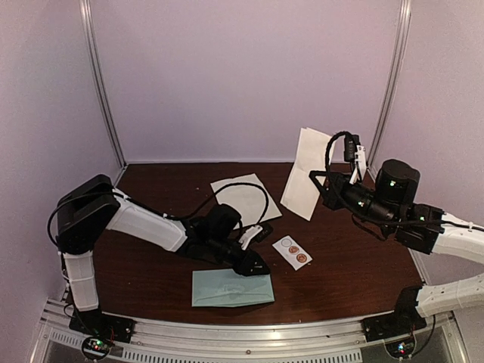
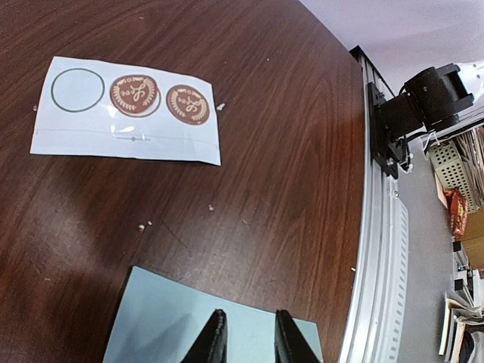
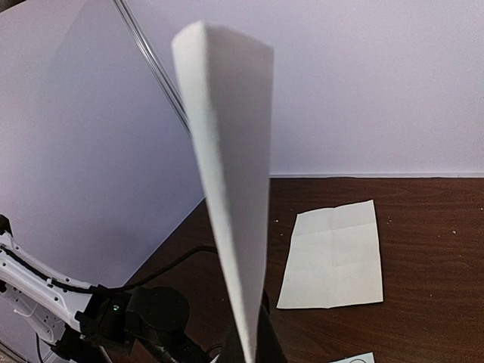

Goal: Place the letter into the envelope and seal it

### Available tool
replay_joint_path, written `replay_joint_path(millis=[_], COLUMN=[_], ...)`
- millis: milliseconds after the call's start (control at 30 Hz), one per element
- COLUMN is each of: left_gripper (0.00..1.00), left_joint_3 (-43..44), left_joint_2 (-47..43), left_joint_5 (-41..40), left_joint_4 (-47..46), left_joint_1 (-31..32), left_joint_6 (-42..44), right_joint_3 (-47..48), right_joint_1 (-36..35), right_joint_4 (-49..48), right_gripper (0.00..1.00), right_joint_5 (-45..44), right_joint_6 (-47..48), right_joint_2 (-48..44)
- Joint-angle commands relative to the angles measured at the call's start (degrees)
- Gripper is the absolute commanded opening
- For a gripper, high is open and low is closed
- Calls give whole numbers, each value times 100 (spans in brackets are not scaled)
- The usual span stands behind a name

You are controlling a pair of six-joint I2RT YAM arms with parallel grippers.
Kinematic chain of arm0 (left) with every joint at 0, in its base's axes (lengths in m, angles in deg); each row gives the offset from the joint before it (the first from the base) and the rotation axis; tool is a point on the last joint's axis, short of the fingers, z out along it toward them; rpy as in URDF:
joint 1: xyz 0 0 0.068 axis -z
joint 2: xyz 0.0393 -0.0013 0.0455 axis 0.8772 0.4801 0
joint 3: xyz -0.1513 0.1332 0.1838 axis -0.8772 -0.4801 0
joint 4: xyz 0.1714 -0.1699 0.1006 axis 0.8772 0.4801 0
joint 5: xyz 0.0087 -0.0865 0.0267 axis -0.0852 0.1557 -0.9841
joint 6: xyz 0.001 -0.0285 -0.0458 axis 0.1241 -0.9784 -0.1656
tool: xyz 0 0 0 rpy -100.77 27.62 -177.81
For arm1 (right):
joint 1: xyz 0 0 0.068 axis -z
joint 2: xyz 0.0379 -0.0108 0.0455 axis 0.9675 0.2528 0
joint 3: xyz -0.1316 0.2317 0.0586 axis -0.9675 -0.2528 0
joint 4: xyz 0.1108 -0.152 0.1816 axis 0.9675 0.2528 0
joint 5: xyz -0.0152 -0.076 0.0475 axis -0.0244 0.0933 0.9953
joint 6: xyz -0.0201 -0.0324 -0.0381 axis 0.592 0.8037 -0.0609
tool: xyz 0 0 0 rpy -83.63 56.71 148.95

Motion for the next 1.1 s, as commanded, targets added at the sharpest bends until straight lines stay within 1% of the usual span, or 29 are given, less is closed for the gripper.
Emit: replay_joint_path(millis=[0,333,633,800,900,1067], left_gripper=[24,24,24,24,24,24], left_joint_3=[290,539,397,177,-62,-452], left_joint_2=[265,643,635,385,101,-272], left_joint_5=[-58,-360,-765,-1226,-1503,-1725], left_joint_4=[140,377,473,572,517,459], left_joint_1=[32,32,28,-85,-247,-574], left_joint_6=[194,292,377,404,378,347], right_joint_3=[-31,-31,-40,-56,-90,-97], right_joint_1=[38,32,38,38,40,38], right_joint_4=[20,19,63,90,90,115], right_gripper=[0,0,0,0,0,0], right_joint_5=[-148,-189,-313,-343,-365,-368], right_joint_6=[45,68,94,103,95,86], right_joint_2=[-52,3,-46,-106,-149,-179])
